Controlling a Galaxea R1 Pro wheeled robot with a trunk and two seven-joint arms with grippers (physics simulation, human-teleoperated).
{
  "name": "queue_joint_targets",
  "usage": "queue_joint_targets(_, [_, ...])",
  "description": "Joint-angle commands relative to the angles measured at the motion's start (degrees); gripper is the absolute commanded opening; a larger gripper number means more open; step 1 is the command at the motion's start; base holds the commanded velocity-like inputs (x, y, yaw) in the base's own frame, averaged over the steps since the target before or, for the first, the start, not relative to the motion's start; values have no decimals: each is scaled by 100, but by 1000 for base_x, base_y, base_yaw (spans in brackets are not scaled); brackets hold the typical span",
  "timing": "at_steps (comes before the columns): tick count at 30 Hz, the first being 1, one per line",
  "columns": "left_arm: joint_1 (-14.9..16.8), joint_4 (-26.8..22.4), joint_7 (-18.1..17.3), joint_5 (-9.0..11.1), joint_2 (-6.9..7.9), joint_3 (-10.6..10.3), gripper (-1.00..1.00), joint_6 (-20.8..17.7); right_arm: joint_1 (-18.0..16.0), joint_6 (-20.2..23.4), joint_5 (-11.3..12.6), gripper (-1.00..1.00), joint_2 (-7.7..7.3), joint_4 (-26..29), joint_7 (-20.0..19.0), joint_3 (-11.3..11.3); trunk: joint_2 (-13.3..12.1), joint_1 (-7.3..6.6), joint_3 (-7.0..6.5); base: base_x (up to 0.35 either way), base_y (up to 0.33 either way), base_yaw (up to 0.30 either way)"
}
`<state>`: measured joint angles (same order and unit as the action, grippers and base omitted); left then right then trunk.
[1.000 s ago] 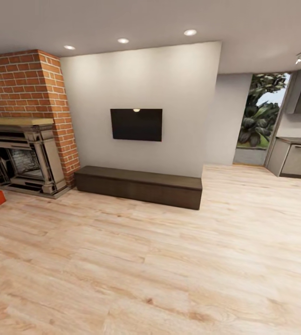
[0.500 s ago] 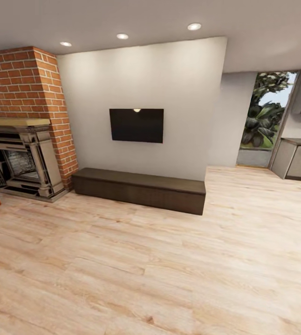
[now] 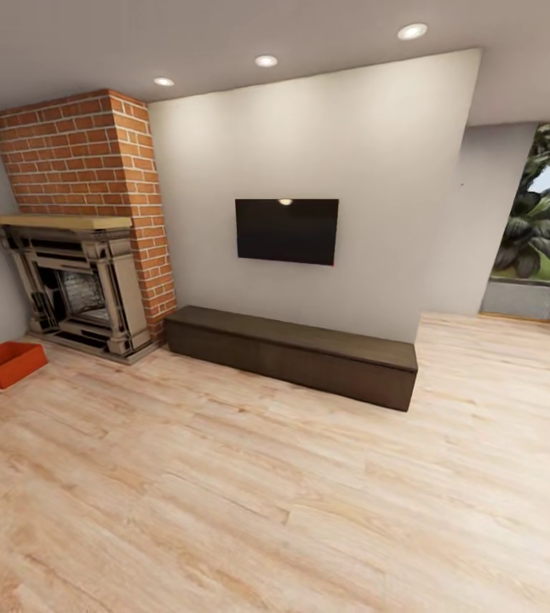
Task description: Move the two storage containers from the living room to the garage. In the garage, place one container on the floor and stack the other container on top of it (either order is fine).
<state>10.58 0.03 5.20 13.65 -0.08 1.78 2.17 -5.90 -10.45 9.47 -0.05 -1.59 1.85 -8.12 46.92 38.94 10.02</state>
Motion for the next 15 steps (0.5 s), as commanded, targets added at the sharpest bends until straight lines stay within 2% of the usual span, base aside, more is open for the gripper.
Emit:
queue_joint_targets(1, [5,6,8,15,-1,16,100,19,-7,-33,57,100,2,-17,4,-48,6,2,8,90,0,267])
queue_joint_targets(15, [5,-2,0,22,-1,16,100,20,-7,-9,106,100,12,-21,18,-15,6,2,-18,15,0,268])
